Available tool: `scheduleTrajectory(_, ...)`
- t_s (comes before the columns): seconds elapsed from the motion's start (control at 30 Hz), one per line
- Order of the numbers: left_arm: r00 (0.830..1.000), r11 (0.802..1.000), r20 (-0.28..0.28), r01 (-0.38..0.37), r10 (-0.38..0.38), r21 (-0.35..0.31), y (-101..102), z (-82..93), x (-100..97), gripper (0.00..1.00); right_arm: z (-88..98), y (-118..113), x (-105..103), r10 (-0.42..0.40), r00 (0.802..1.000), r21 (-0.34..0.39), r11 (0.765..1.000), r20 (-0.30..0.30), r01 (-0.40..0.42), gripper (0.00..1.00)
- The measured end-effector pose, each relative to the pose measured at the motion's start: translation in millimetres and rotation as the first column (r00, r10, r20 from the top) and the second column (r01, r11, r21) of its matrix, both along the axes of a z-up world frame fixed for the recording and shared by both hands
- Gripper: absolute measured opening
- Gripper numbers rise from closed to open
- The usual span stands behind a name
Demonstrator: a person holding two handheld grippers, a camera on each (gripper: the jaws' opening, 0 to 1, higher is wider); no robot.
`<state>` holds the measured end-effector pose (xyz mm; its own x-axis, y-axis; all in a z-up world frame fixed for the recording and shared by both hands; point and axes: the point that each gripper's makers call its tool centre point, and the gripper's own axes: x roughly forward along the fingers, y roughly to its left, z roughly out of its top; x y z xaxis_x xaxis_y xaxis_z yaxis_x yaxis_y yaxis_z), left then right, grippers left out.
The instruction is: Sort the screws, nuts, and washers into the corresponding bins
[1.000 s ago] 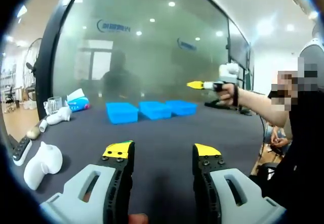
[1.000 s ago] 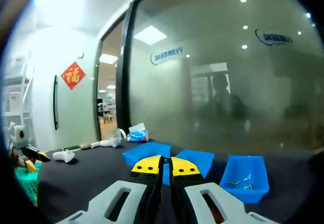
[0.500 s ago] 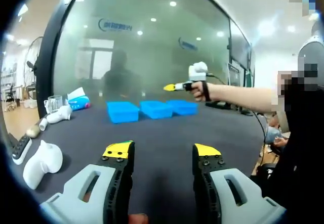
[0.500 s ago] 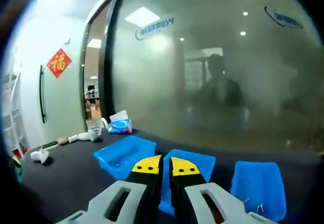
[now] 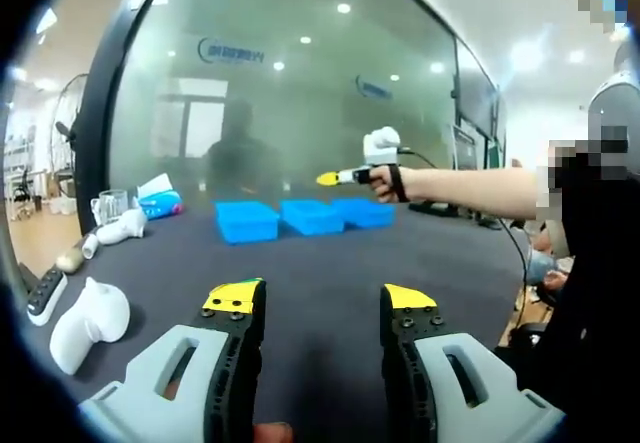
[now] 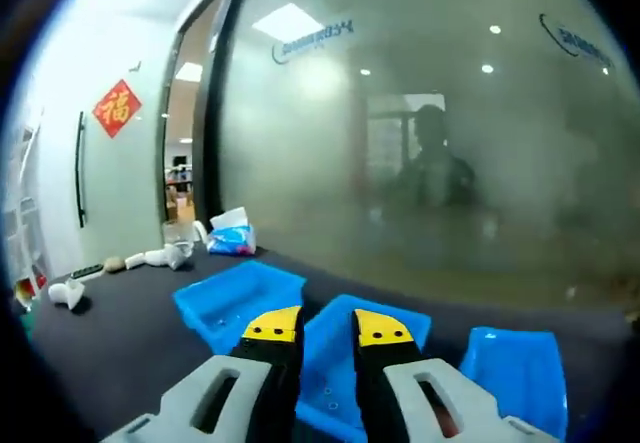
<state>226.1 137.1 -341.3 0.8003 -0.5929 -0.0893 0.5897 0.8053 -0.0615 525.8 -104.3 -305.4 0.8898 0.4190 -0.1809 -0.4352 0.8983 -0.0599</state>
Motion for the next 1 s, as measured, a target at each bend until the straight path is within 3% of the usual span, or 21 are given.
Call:
scheduleTrajectory(0.27,1.0,1.0,-0.001,0.003,-0.003,-0.004,-2,-0.6,-0.6,0.45,13.8,6,-48,0.07,0.996,0.025,0.997,0.047,-0.071,0.19)
scheduleTrajectory(0.53,1.0,1.0,0.009,0.005,-0.005,-0.002,-3,3.9,-1.4,0.45,21.0,2,-128,0.15,0.985,0.051,0.987,0.09,-0.155,0.21)
scheduleTrajectory(0.8,1.0,1.0,0.013,0.023,-0.023,0.004,-11,6.6,-4.0,0.45,17.7,-10,-207,0.2,0.973,0.073,0.975,0.114,-0.209,0.23)
scheduleTrajectory(1.0,0.999,0.999,0.019,0.032,-0.032,0.009,-14,9.5,-6.2,0.45,6.6,-34,-242,0.189,0.975,0.105,0.974,0.113,-0.201,0.23)
